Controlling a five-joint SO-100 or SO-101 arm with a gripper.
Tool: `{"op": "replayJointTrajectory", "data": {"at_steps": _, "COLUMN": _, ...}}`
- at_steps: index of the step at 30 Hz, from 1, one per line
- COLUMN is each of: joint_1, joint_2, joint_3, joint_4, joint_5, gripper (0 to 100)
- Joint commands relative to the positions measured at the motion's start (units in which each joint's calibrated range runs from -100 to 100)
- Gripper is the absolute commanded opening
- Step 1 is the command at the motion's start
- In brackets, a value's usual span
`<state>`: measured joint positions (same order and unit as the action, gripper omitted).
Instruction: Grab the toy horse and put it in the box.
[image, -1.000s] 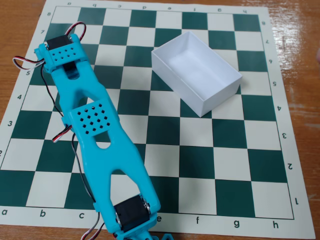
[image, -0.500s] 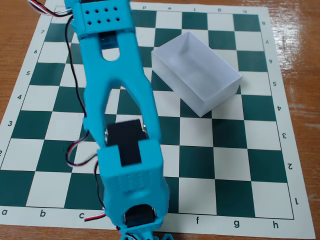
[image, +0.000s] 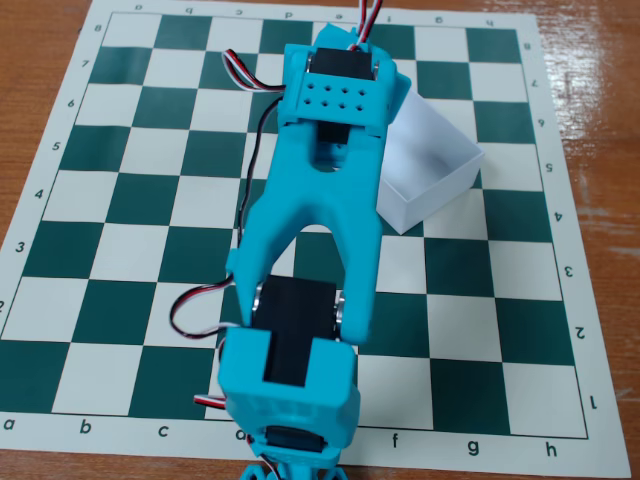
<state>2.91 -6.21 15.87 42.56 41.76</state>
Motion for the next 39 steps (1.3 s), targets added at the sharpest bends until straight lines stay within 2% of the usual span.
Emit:
{"op": "replayJointTrajectory", "data": {"at_steps": 1, "joint_1": 1.8, "joint_2": 2.94, "joint_3": 0.11, "joint_4": -2.69, "joint_5": 0.12, "gripper": 0}}
{"op": "replayJointTrajectory", "data": {"at_steps": 15, "joint_1": 4.73, "joint_2": 24.09, "joint_3": -11.09, "joint_4": -14.82, "joint_5": 0.36, "gripper": 2}}
{"op": "replayJointTrajectory", "data": {"at_steps": 18, "joint_1": 4.59, "joint_2": 26.21, "joint_3": -12.73, "joint_4": -17.39, "joint_5": 0.07, "gripper": 10}}
{"op": "replayJointTrajectory", "data": {"at_steps": 23, "joint_1": 4.44, "joint_2": 26.92, "joint_3": -13.54, "joint_4": -18.64, "joint_5": 0.02, "gripper": 31}}
{"op": "replayJointTrajectory", "data": {"at_steps": 25, "joint_1": 4.44, "joint_2": 26.83, "joint_3": -13.54, "joint_4": -18.47, "joint_5": -0.03, "gripper": 36}}
{"op": "replayJointTrajectory", "data": {"at_steps": 28, "joint_1": 4.52, "joint_2": 25.86, "joint_3": -13.36, "joint_4": -17.64, "joint_5": -0.03, "gripper": 39}}
{"op": "replayJointTrajectory", "data": {"at_steps": 30, "joint_1": 4.52, "joint_2": 25.06, "joint_3": -13.0, "joint_4": -17.22, "joint_5": -0.03, "gripper": 39}}
{"op": "replayJointTrajectory", "data": {"at_steps": 32, "joint_1": 4.66, "joint_2": 23.47, "joint_3": -12.54, "joint_4": -15.23, "joint_5": 0.31, "gripper": 34}}
{"op": "replayJointTrajectory", "data": {"at_steps": 33, "joint_1": 4.66, "joint_2": 21.88, "joint_3": -11.81, "joint_4": -13.9, "joint_5": 0.51, "gripper": 28}}
{"op": "replayJointTrajectory", "data": {"at_steps": 36, "joint_1": 4.59, "joint_2": 14.35, "joint_3": -4.99, "joint_4": -13.07, "joint_5": 0.51, "gripper": 3}}
{"op": "replayJointTrajectory", "data": {"at_steps": 39, "joint_1": 4.52, "joint_2": 3.47, "joint_3": 5.39, "joint_4": -13.07, "joint_5": 0.51, "gripper": 0}}
